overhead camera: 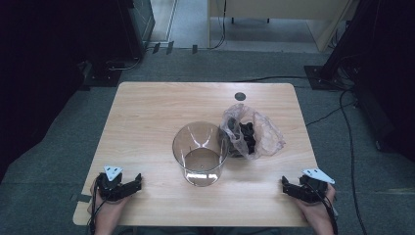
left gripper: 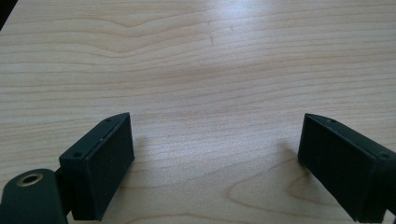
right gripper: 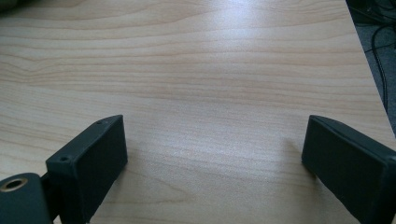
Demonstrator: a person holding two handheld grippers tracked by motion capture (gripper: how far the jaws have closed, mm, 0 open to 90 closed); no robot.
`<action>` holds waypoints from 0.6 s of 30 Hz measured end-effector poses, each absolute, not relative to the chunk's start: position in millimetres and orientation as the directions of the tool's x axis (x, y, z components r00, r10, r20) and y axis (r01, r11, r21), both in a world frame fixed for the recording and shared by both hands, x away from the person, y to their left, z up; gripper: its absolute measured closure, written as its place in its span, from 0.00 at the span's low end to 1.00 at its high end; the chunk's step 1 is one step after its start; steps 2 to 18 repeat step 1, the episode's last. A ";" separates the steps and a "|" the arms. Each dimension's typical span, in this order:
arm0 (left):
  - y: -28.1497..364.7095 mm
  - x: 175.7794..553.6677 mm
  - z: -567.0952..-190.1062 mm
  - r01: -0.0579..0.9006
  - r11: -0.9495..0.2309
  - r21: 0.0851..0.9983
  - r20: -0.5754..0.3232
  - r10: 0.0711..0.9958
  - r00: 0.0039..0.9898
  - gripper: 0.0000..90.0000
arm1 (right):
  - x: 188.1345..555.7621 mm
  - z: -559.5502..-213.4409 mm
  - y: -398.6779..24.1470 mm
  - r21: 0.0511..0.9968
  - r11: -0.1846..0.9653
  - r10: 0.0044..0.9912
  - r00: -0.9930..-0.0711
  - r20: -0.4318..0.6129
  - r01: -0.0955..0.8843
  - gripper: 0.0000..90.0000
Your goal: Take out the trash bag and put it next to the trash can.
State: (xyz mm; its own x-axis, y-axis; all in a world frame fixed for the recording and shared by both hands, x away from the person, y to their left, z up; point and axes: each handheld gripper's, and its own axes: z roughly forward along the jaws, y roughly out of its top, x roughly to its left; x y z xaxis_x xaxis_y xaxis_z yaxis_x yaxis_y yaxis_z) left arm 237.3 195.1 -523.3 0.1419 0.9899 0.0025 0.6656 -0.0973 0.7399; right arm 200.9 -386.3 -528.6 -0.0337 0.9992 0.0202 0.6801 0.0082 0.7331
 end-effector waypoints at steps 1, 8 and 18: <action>195.1 237.3 -523.2 0.666 -0.097 0.740 0.003 0.990 0.142 0.11 | 200.8 -528.6 -386.2 0.733 0.008 0.999 -0.035 0.021 0.680 0.07; 195.1 237.3 -523.2 0.666 -0.097 0.740 0.003 0.990 0.142 0.11 | 200.8 -528.6 -386.2 0.733 0.008 0.999 -0.035 0.021 0.680 0.07; 195.1 237.3 -523.2 0.666 -0.097 0.740 0.003 0.990 0.142 0.11 | 200.8 -528.6 -386.2 0.733 0.008 0.999 -0.035 0.021 0.680 0.07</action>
